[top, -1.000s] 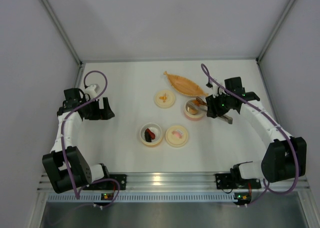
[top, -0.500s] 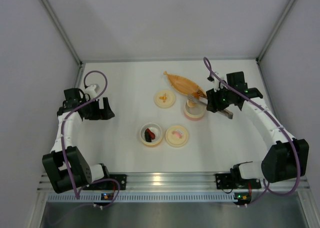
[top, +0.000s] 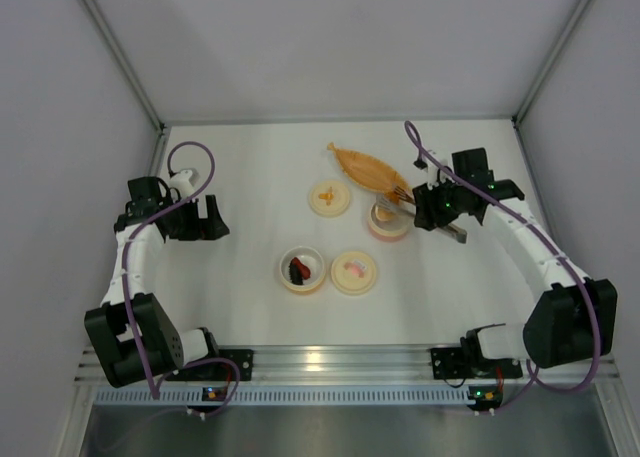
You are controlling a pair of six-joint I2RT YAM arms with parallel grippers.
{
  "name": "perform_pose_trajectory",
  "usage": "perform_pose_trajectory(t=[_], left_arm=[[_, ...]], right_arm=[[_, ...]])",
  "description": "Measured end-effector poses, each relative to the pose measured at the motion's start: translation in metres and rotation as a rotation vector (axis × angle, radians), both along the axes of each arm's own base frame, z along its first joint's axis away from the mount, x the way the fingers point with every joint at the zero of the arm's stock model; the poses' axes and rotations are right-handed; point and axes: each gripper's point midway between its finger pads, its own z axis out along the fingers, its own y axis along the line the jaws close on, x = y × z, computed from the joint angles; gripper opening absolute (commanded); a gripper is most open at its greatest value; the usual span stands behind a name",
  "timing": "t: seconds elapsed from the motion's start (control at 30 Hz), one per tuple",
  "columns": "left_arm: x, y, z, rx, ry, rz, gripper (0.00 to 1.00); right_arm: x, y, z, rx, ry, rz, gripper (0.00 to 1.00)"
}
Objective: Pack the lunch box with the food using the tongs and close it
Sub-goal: Place the fake food in the packing box.
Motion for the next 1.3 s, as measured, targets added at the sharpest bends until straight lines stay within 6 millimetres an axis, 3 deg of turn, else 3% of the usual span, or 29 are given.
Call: perform_pose_trajectory(t=[0.27, 0.7, 0.97, 1.13, 1.3], left_arm=[[0.0, 0.0, 0.0, 0.0, 0.0, 0.0, 0.98], [0.0, 0.0, 0.0, 0.0, 0.0, 0.0, 0.98], [0.0, 0.0, 0.0, -0.001, 0.0, 0.0, 0.98], [0.0, 0.0, -0.001, -0.001, 0.002, 0.0, 0.98], [0.0, 0.0, 0.0, 0.001, 0.0, -0.003, 0.98]], right_arm=[[-0.01, -0.002, -0.015, -0.009, 0.038, 0.0, 0.46], [-0.012, -0.002, -0.017, -0.006, 0.045, 0.002, 0.6], [-0.011, -0.002, -0.015, -0.004, 0.043, 0.001, 0.56], [0.004, -0.011, 0.008, 0.025, -0.009, -0.042, 0.55], [0.027, -0.046, 0.048, 0.069, -0.111, -0.157, 0.55]])
